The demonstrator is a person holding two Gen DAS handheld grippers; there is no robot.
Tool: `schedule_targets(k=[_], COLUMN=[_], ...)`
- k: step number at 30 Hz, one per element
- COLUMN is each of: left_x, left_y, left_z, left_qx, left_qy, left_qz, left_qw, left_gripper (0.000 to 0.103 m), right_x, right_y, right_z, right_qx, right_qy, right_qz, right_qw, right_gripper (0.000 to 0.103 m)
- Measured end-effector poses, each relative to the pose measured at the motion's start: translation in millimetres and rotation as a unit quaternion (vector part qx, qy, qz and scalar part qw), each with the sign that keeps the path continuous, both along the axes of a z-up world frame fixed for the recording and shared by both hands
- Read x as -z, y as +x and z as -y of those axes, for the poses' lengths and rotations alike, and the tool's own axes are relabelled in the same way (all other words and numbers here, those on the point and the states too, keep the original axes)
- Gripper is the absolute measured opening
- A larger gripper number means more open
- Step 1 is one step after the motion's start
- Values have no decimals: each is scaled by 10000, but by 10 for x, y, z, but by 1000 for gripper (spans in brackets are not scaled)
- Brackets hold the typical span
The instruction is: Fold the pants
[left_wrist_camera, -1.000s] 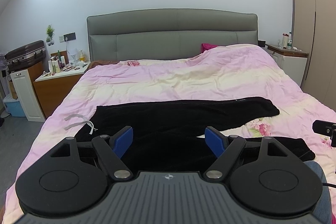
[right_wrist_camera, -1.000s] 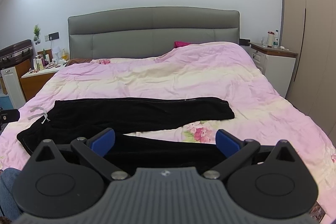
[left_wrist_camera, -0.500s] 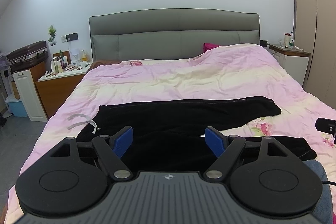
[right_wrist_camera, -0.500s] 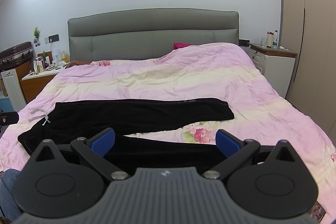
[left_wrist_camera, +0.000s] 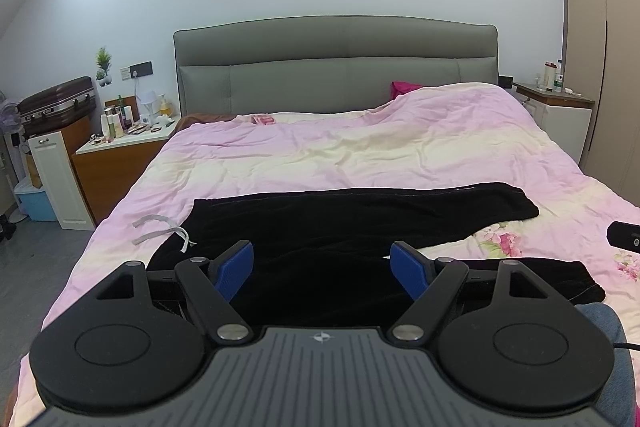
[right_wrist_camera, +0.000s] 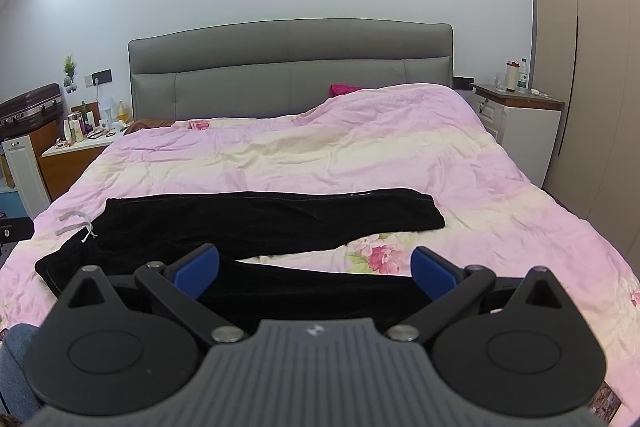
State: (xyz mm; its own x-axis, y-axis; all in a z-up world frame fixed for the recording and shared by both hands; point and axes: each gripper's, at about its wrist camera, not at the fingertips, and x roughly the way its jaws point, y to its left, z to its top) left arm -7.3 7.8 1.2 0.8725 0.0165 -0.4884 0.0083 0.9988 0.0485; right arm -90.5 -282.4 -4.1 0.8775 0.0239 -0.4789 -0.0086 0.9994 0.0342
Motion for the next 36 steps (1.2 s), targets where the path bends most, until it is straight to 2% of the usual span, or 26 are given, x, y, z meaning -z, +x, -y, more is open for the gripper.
schedule_targets(k=[19, 36], left_x=[42, 222], left_y=[10, 211], left_z=[8, -6], left_qx=[39, 211], left_qy=[60, 283], left_qz=[-291, -759], left_qw=[9996, 9965], left_gripper=[91, 91], right_x=[-14, 180], right_y=[5, 135], right_z=[-13, 44], right_qx=[-12, -30], right_qy=[16, 89], right_qz=[-113, -474], right_qw=[9999, 9988], right_gripper=[98, 98])
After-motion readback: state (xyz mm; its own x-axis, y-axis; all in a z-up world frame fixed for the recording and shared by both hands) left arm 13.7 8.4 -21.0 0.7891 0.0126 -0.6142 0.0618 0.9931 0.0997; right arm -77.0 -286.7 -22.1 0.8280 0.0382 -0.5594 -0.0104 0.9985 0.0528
